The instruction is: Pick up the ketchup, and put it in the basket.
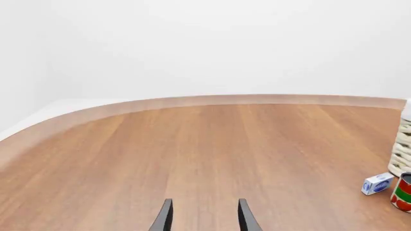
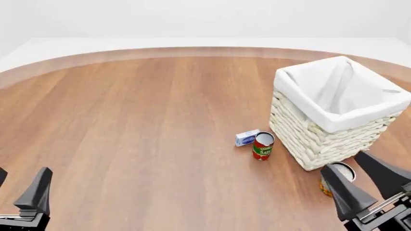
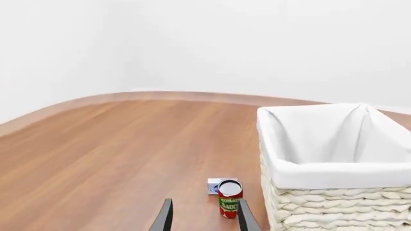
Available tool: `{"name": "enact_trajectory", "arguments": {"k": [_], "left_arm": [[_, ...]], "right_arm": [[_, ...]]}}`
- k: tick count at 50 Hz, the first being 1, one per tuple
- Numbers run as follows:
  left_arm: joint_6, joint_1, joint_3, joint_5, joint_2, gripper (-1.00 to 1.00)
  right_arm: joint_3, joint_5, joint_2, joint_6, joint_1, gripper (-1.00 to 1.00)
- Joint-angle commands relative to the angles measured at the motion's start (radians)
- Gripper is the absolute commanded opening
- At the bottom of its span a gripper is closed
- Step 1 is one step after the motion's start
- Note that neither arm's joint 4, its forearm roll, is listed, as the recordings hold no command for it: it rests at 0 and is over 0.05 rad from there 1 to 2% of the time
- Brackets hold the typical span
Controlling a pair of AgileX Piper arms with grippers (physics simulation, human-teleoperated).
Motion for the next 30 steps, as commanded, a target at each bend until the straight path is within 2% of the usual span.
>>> {"name": "enact_trajectory", "arguments": {"k": [1,12,17,30], "left_arm": [[0.0,0.0,0.0,0.0,0.0,1.0],[0.0,0.0,0.0,0.0,0.0,1.0],[0.0,0.0,0.0,0.0,0.0,1.0],[0.0,0.0,0.0,0.0,0.0,1.0]], "right_arm": [[-0.005,-0.077,0.098,-0.007,0.065,1.0],[-0.01,-0.139,0.183,0.009,0.115,1.0],[-0.004,-0.2,0.256,0.018,0.139,1.0],[-0.005,-0.294,0.38,0.007,0.204,1.0]]}}
